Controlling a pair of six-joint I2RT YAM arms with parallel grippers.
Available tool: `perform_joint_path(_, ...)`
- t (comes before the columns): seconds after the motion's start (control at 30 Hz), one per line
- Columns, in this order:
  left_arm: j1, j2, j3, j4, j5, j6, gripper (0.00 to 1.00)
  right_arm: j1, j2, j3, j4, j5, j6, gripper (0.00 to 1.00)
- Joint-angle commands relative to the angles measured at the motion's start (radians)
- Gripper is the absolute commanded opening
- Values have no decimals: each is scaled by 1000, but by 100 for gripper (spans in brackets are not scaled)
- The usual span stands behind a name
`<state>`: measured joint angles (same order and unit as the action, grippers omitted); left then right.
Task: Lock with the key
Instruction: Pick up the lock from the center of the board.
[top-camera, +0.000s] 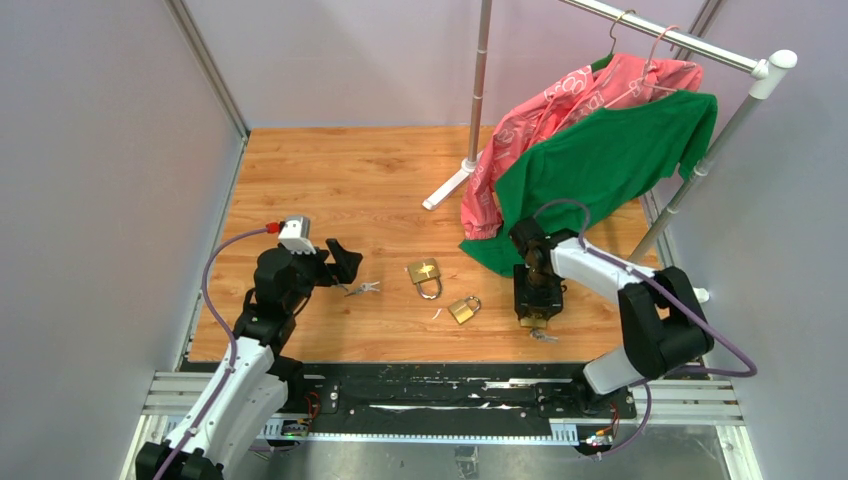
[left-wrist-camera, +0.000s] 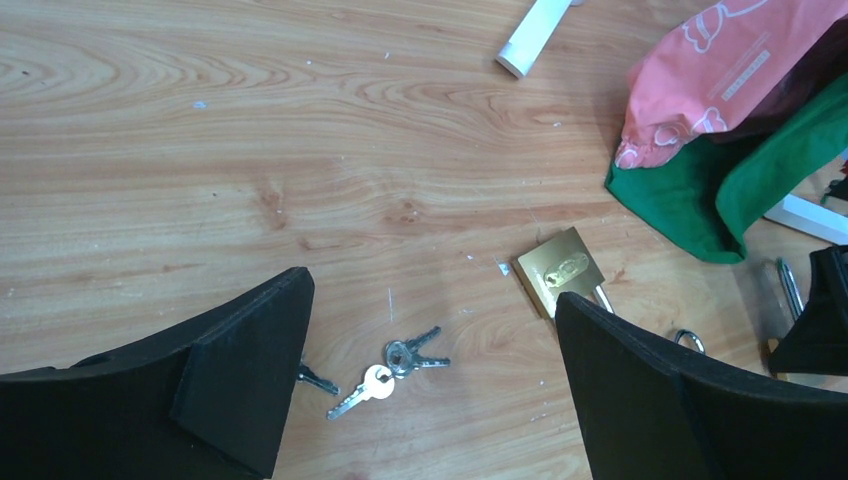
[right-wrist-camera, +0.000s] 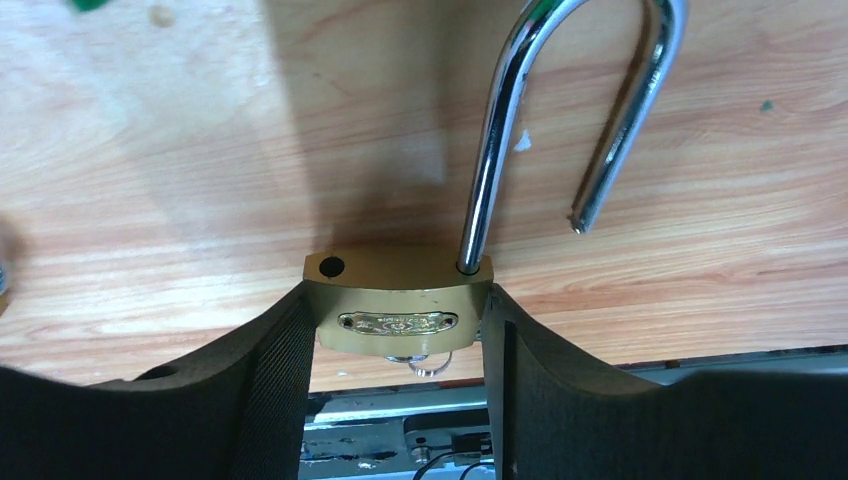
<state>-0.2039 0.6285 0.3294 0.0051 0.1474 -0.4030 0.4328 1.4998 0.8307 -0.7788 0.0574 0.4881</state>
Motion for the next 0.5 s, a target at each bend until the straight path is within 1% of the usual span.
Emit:
perform_joint_path(0.0,9,-9,-13,55,25,12,100,47,-109,15,-17,39,32,0)
perform_joint_path(0.13,8,-27,-18,76,55,10,100,73,-188,13,4,3,68,0)
perform_joint_path(0.23,8,-48,-20,81,95,18,100,117,-229,30,12,0,94,0)
perform_joint_path(0.37,8,-69,-1,85,163,31,100,206,-309,95,43,6,118,0)
perform_joint_path(0.47,8,-62,45,107,239,67,100,260,-363,176,85,19,149,0)
